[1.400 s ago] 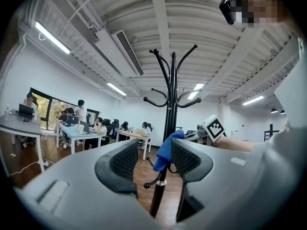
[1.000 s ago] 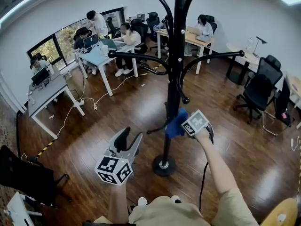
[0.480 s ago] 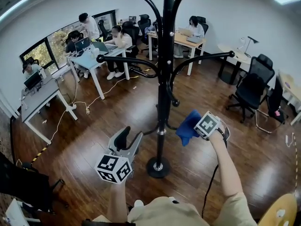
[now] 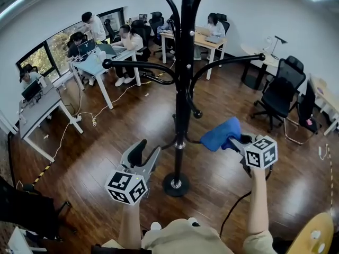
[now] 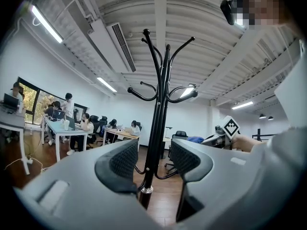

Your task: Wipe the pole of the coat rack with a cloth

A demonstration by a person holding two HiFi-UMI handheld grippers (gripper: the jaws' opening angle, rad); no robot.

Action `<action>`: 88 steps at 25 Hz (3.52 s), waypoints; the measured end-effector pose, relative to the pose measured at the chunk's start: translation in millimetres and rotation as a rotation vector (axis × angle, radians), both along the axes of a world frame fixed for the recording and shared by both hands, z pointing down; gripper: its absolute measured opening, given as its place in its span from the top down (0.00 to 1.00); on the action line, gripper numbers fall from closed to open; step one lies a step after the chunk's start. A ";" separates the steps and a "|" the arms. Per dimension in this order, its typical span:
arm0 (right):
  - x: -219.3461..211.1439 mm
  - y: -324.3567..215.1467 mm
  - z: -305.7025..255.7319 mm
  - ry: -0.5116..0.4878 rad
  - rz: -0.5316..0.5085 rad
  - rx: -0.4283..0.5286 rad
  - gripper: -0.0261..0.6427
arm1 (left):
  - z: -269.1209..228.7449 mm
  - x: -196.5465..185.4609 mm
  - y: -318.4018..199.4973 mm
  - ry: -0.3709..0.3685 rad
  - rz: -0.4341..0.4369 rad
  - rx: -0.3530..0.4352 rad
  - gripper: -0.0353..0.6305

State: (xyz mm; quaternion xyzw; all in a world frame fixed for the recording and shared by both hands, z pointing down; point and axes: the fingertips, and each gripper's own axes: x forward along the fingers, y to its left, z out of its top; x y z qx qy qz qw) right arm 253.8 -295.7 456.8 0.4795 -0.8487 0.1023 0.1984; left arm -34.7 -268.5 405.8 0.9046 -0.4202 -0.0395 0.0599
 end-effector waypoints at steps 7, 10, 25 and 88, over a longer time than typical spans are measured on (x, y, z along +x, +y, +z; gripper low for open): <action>-106.6 22.8 35.7 -0.226 -0.103 0.099 0.85 | 3.2 -10.3 4.0 -0.005 -0.004 -0.009 0.65; -134.5 10.6 60.5 -0.266 -0.083 0.107 0.85 | 5.2 -15.4 10.3 -0.012 -0.003 -0.013 0.65; -167.1 -71.7 162.2 -0.344 0.094 -0.003 0.85 | 18.3 -64.8 29.9 -0.042 -0.125 -0.041 0.65; -182.0 28.1 -443.7 -0.296 -0.175 0.933 0.85 | 7.1 -83.3 30.7 -0.011 -0.125 -0.007 0.66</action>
